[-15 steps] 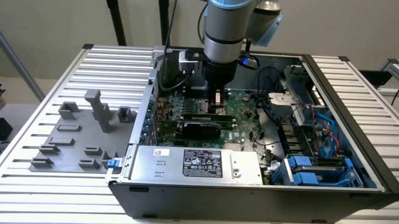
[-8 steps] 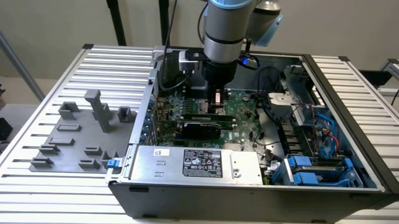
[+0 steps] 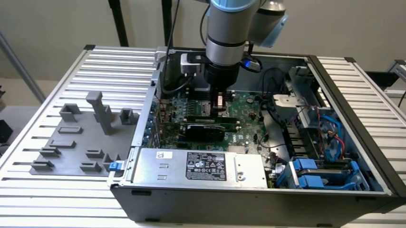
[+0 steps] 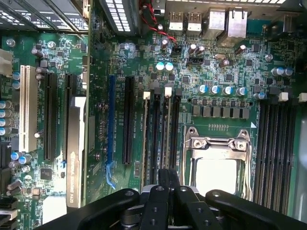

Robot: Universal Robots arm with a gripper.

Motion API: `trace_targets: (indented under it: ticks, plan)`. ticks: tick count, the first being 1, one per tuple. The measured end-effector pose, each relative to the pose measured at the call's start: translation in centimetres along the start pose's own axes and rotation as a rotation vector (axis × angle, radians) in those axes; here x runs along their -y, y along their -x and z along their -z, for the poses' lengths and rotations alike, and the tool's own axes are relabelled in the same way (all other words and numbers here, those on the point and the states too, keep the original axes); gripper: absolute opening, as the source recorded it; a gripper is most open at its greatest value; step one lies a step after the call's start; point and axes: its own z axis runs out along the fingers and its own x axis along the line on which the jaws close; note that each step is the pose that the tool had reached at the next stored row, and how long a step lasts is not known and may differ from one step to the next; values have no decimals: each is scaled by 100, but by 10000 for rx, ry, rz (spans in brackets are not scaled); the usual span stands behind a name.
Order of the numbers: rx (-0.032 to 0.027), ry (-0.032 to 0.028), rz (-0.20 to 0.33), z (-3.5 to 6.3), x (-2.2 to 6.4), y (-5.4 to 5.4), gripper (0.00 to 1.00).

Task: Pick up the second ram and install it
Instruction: 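Press down the second ram until it locks into place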

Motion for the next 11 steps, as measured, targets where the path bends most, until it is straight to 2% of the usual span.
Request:
trace_targets:
  ticks: [7,11]
  plan:
    - [-15,8,-2,-90,-3,-4,11]
    - [-2,1,-3,-119,-4,-3,11]
